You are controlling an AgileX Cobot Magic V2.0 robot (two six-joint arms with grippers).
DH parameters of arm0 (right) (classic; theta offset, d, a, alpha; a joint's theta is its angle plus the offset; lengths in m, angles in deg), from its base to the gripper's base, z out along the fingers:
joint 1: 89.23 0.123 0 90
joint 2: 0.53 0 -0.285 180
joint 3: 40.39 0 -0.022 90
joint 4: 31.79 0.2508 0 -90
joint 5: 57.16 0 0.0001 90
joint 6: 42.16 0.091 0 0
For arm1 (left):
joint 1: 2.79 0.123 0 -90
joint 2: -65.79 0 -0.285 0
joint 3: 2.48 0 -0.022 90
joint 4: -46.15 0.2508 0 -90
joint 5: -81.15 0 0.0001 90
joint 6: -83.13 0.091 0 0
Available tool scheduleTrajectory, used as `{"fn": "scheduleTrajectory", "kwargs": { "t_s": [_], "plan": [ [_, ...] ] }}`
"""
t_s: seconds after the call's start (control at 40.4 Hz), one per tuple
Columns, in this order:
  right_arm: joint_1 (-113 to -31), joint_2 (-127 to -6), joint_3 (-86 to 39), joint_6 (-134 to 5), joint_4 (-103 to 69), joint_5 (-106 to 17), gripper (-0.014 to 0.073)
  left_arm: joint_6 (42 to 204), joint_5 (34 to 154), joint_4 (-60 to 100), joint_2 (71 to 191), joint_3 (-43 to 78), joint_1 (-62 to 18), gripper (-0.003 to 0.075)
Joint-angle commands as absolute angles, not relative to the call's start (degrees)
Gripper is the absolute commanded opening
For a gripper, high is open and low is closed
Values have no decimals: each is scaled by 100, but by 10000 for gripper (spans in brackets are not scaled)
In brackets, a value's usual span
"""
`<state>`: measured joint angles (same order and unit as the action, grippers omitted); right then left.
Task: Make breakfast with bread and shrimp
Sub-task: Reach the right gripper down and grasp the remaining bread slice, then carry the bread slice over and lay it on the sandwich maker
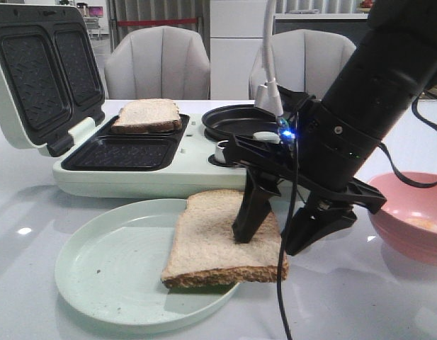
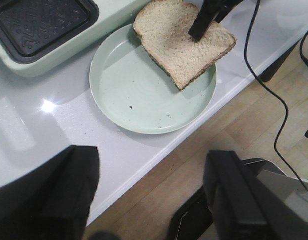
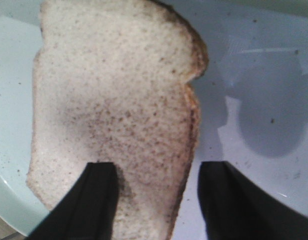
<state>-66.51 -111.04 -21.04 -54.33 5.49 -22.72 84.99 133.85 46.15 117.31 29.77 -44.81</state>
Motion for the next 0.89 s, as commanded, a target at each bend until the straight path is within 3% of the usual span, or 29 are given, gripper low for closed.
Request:
{"fn": "scheduleTrajectory", "kwargs": {
  "t_s": [0.0,0.149,0.347,0.866],
  "plan": [
    [-6638,-10853,-2286,-5518,657,-2227,314,8503,13011,4615,11706,2838,-4526,497],
    [-6638,-10853,-2286,-5518,657,-2220,154,8503,13011,4615,11706,2838,-4526,497],
    [-6638,-10733,-2286,-5572,651,-2133,65,8503,13011,4615,11706,2838,-4526,497],
    [-6638,-9027,-2330,-5671,873,-1819,43,8503,13011,4615,11706,2838,-4526,497]
  ]
}}
